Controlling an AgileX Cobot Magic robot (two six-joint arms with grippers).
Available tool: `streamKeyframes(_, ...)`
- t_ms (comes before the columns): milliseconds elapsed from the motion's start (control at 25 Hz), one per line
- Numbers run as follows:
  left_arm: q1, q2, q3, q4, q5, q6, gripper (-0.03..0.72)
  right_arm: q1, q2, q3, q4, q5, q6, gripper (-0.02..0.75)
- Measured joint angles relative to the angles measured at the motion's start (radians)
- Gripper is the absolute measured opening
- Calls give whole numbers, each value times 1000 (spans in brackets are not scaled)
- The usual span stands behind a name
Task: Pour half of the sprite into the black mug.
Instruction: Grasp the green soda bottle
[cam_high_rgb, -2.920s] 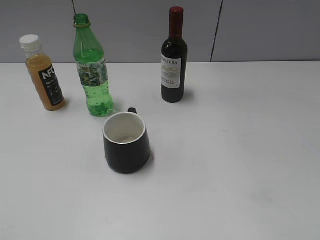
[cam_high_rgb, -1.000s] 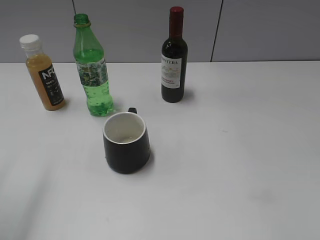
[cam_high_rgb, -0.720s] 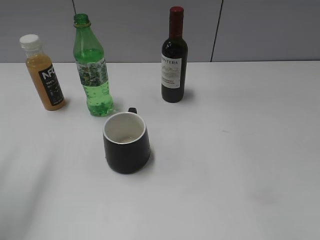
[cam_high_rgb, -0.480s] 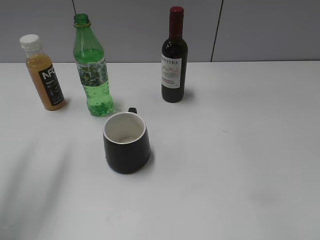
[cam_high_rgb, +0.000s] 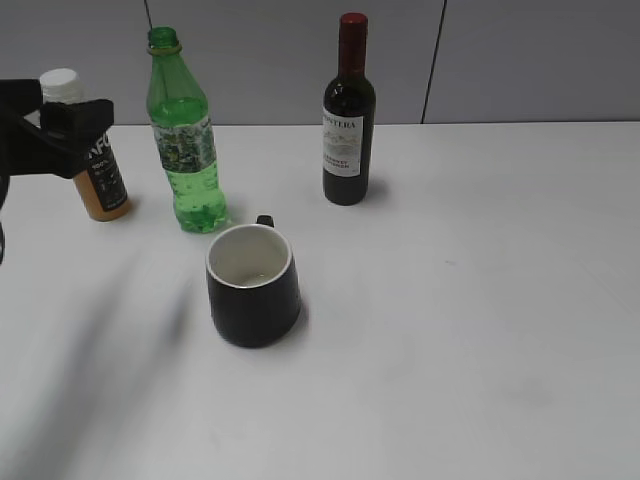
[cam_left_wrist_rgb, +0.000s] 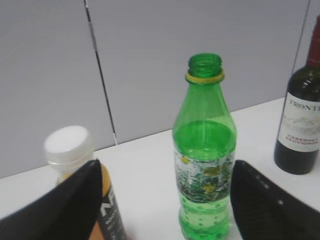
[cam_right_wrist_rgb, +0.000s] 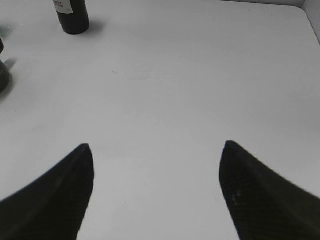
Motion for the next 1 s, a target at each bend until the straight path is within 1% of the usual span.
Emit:
streamKeyframes(160, 0, 95, 0, 114, -124, -87, 636, 0, 0, 0, 0, 0, 0, 592)
streamKeyframes(320, 0, 194, -1, 169, -237, -104, 649, 0, 0, 0, 0, 0, 0, 592)
streamKeyframes(440, 0, 256, -5, 165, -288, -107, 680, 0, 0, 0, 0, 0, 0, 593)
streamKeyframes(520, 0, 295, -16, 152, -299, -108, 689, 0, 0, 0, 0, 0, 0, 593)
streamKeyframes(1000, 0, 468, -135, 140, -334, -108, 694, 0, 0, 0, 0, 0, 0, 592)
